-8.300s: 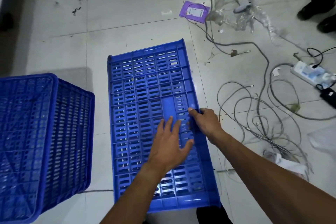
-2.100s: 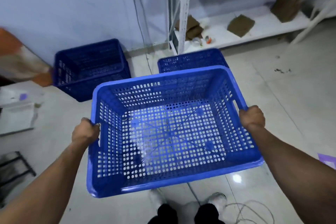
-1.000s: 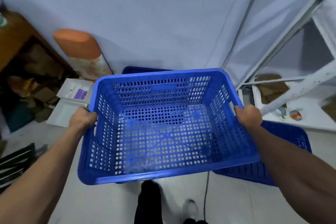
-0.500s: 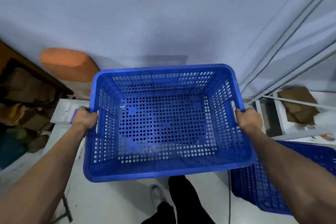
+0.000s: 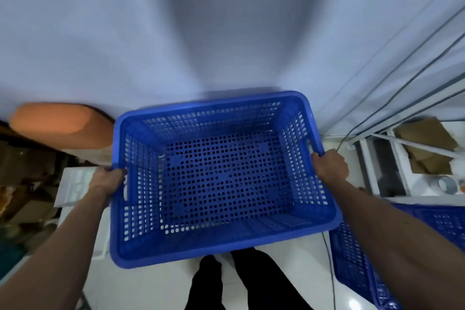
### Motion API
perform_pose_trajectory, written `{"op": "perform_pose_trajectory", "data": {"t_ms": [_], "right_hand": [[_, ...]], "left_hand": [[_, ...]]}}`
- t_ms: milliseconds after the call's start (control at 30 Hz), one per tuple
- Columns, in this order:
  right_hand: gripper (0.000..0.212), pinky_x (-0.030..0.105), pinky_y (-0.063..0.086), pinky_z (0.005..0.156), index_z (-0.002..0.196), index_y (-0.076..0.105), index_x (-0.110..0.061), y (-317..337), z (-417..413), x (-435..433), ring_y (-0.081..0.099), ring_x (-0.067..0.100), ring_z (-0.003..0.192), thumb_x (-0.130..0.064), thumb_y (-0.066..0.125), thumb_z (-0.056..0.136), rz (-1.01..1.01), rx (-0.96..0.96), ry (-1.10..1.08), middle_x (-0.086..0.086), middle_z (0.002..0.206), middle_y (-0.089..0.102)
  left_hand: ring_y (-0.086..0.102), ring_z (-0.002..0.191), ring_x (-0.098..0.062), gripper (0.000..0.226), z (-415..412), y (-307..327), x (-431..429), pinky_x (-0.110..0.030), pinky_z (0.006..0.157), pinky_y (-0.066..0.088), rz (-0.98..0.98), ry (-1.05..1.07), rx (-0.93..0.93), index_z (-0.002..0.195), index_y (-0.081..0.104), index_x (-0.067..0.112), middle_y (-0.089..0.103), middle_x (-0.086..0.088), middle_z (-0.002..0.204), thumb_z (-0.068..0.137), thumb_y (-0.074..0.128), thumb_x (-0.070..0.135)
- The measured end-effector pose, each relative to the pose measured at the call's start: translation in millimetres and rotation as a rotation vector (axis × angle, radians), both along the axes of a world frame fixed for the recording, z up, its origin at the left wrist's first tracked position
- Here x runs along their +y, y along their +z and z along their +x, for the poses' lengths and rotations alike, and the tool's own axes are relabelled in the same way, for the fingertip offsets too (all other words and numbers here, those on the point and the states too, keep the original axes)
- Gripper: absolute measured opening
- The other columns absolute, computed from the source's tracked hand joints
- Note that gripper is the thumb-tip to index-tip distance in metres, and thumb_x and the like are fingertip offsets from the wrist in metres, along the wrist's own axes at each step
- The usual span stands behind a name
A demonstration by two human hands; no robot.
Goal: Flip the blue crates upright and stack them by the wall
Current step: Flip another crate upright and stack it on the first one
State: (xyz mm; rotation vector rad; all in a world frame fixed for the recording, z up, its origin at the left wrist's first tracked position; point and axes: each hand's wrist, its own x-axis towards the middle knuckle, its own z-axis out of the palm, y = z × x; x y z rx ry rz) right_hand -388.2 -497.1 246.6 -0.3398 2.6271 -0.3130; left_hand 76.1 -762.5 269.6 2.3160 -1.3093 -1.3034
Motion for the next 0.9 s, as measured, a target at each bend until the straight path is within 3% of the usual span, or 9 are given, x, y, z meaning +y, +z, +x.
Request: {"op": "perform_pose_trajectory", "data": {"t_ms": [100, 200, 367, 467, 567, 667, 733, 800, 900], "right_hand": [[0.047, 0.041, 0.048, 0.082, 0.111, 0.058, 0.003, -8, 1, -9, 0.063, 0.041, 0.100, -0.040, 0.053, 0.093, 0.005, 0.017, -0.014, 0.022, 0.110, 0.065], [0.047, 0.041, 0.048, 0.081, 0.112, 0.058, 0.002, -16, 2, -14, 0.063, 0.040, 0.100, -0.040, 0.052, 0.093, 0.027, 0.022, -0.019, 0.021, 0.110, 0.065], [0.046, 0.041, 0.048, 0.081, 0.112, 0.058, 0.001, -31, 0, -19, 0.063, 0.039, 0.099, -0.040, 0.050, 0.093, 0.046, 0.032, -0.045, 0.019, 0.111, 0.063], [0.045, 0.041, 0.048, 0.080, 0.113, 0.059, 0.002, -40, -3, -23, 0.063, 0.040, 0.099, -0.037, 0.051, 0.091, 0.057, 0.014, -0.077, 0.019, 0.112, 0.064], [0.042, 0.040, 0.048, 0.077, 0.112, 0.059, 0.002, -49, -6, -29, 0.063, 0.040, 0.096, -0.033, 0.053, 0.090, 0.063, -0.012, -0.086, 0.019, 0.110, 0.064], [0.030, 0.035, 0.043, 0.071, 0.105, 0.058, 0.001, -58, -9, -32, 0.060, 0.037, 0.087, -0.023, 0.054, 0.089, 0.094, -0.056, -0.056, 0.014, 0.098, 0.058], [0.020, 0.035, 0.042, 0.070, 0.098, 0.054, -0.002, -63, -8, -31, 0.055, 0.034, 0.081, -0.019, 0.056, 0.089, 0.113, -0.078, -0.040, 0.013, 0.094, 0.054], [0.024, 0.036, 0.044, 0.071, 0.102, 0.053, 0.000, -70, -7, -32, 0.059, 0.036, 0.085, -0.019, 0.058, 0.087, 0.109, -0.067, -0.055, 0.014, 0.096, 0.056], [0.026, 0.036, 0.045, 0.069, 0.104, 0.055, -0.001, -75, -5, -36, 0.058, 0.035, 0.080, -0.019, 0.058, 0.086, 0.104, -0.050, -0.065, 0.014, 0.095, 0.059]], "left_hand": [[0.056, 0.065, -0.031, 0.033, 3, -24, -21, -0.046, 0.071, 0.050, 0.075, 0.022, 0.022, 0.102, 0.064, -0.005, 0.064, -0.020, 0.088, 0.083, 0.070, 0.021], [0.055, 0.065, -0.031, 0.027, -4, -30, -28, -0.044, 0.072, 0.047, 0.069, -0.003, 0.032, 0.095, 0.064, -0.003, 0.063, -0.021, 0.090, 0.086, 0.067, 0.023], [0.058, 0.087, -0.032, 0.027, -14, -39, -35, -0.044, 0.078, 0.042, 0.109, -0.089, 0.052, 0.102, 0.062, 0.002, 0.064, -0.018, 0.100, 0.091, 0.063, 0.026], [0.059, 0.084, -0.031, 0.030, -20, -44, -37, -0.045, 0.079, 0.043, 0.115, -0.089, 0.074, 0.108, 0.061, 0.002, 0.065, -0.015, 0.100, 0.090, 0.062, 0.024], [0.057, 0.078, -0.024, 0.017, -25, -49, -39, -0.044, 0.080, 0.043, 0.150, -0.086, 0.112, 0.099, 0.060, 0.007, 0.063, -0.010, 0.092, 0.091, 0.060, 0.022], [0.057, 0.078, -0.022, 0.010, -31, -52, -47, -0.038, 0.076, 0.043, 0.156, -0.091, 0.160, 0.085, 0.061, 0.014, 0.063, -0.008, 0.091, 0.092, 0.057, 0.021], [0.059, 0.076, -0.022, 0.014, -35, -54, -56, -0.035, 0.069, 0.045, 0.148, -0.095, 0.176, 0.089, 0.064, 0.014, 0.065, -0.008, 0.091, 0.093, 0.056, 0.025], [0.061, 0.077, -0.026, 0.023, -37, -57, -67, -0.034, 0.065, 0.045, 0.138, -0.116, 0.176, 0.099, 0.067, 0.009, 0.068, -0.012, 0.095, 0.093, 0.056, 0.029], [0.060, 0.076, -0.026, 0.024, -40, -60, -79, -0.034, 0.066, 0.045, 0.126, -0.141, 0.169, 0.096, 0.066, 0.008, 0.067, -0.014, 0.095, 0.093, 0.057, 0.030]]}}
